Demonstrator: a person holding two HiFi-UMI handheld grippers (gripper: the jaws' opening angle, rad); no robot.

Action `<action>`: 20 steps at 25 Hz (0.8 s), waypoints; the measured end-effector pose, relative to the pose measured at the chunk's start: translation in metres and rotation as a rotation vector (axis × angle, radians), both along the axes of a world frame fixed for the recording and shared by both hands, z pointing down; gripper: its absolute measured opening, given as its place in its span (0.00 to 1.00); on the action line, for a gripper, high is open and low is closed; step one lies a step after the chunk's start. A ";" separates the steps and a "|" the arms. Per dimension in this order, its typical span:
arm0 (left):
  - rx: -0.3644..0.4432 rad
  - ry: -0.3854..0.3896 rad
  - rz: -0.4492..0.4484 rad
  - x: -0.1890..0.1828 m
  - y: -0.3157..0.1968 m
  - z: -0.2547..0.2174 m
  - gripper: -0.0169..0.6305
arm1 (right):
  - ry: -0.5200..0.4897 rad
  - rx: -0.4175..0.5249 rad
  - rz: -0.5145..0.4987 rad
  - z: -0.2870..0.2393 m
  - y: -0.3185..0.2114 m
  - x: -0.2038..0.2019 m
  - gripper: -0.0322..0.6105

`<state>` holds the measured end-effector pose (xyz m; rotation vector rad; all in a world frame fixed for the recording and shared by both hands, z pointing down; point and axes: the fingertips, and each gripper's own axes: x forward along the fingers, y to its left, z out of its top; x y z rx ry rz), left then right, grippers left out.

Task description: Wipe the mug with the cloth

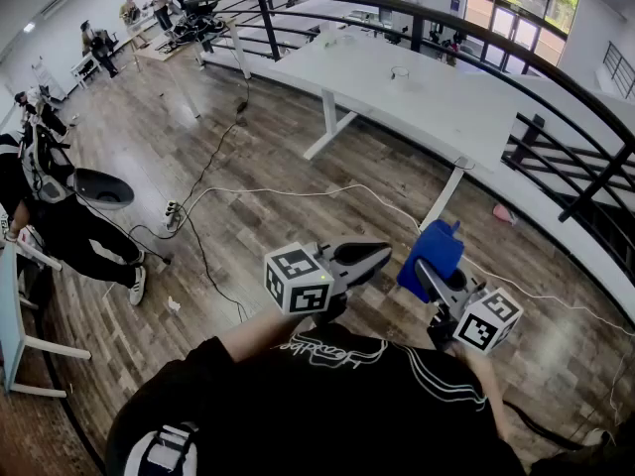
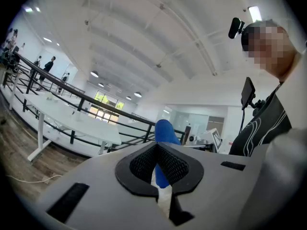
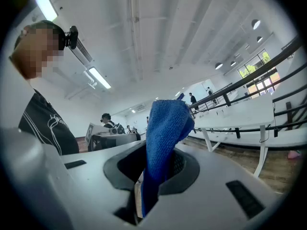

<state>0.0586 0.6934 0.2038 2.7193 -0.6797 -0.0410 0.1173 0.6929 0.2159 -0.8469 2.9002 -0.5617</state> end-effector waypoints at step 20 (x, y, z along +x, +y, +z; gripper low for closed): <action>-0.002 0.006 -0.002 -0.004 -0.021 0.010 0.04 | -0.051 -0.048 -0.019 0.009 -0.018 0.001 0.13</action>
